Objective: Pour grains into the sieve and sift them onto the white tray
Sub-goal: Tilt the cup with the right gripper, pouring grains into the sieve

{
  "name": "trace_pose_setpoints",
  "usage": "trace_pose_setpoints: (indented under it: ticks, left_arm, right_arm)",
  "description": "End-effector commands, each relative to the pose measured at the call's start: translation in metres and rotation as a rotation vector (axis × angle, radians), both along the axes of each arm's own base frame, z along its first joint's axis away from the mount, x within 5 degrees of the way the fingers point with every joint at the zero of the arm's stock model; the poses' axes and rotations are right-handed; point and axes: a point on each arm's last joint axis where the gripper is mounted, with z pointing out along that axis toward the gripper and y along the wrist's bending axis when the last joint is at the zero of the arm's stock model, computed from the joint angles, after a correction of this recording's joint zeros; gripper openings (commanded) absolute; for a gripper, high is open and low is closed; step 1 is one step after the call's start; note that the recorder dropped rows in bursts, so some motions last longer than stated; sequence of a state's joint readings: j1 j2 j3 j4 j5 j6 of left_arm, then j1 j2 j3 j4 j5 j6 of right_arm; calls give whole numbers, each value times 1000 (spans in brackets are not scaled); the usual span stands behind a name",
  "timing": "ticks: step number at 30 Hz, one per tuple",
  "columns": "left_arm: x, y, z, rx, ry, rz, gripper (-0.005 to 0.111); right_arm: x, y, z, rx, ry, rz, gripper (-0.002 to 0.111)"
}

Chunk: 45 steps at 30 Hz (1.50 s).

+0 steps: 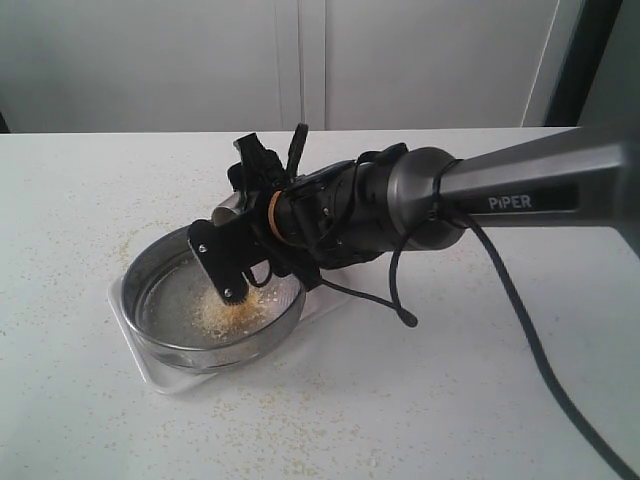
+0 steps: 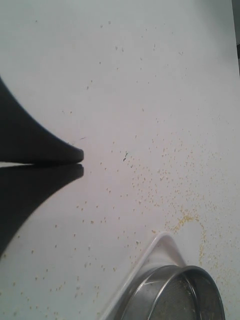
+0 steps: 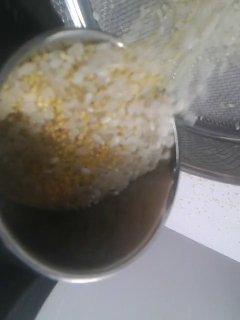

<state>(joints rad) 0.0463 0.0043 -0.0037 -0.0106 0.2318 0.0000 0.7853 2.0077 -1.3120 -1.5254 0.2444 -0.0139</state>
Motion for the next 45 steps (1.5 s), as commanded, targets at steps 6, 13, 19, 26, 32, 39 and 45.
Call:
trace_pose_setpoints:
  ticks: [6, 13, 19, 26, 32, 39, 45]
  left_arm:
    - [0, 0, -1, -9, 0, 2, 0]
    - [0, 0, -1, -9, 0, 2, 0]
    - [0, 0, -1, -9, 0, 2, 0]
    - [0, 0, -1, -9, 0, 2, 0]
    - [0, 0, -1, -9, 0, 2, 0]
    - [0, 0, -1, -9, 0, 2, 0]
    - [0, 0, -1, -9, 0, 2, 0]
  right_arm:
    - [-1, 3, 10, 4, -46, -60, 0]
    - [-5, 10, 19, 70, -61, -154, 0]
    - [-9, 14, 19, 28, -82, -121, 0]
    - [-12, 18, 18, 17, -104, -111, 0]
    - [-10, 14, 20, -10, -139, -154, 0]
    - [-13, 20, 21, -42, -168, -60, 0]
    - [-9, 15, 23, -117, -219, -76, 0]
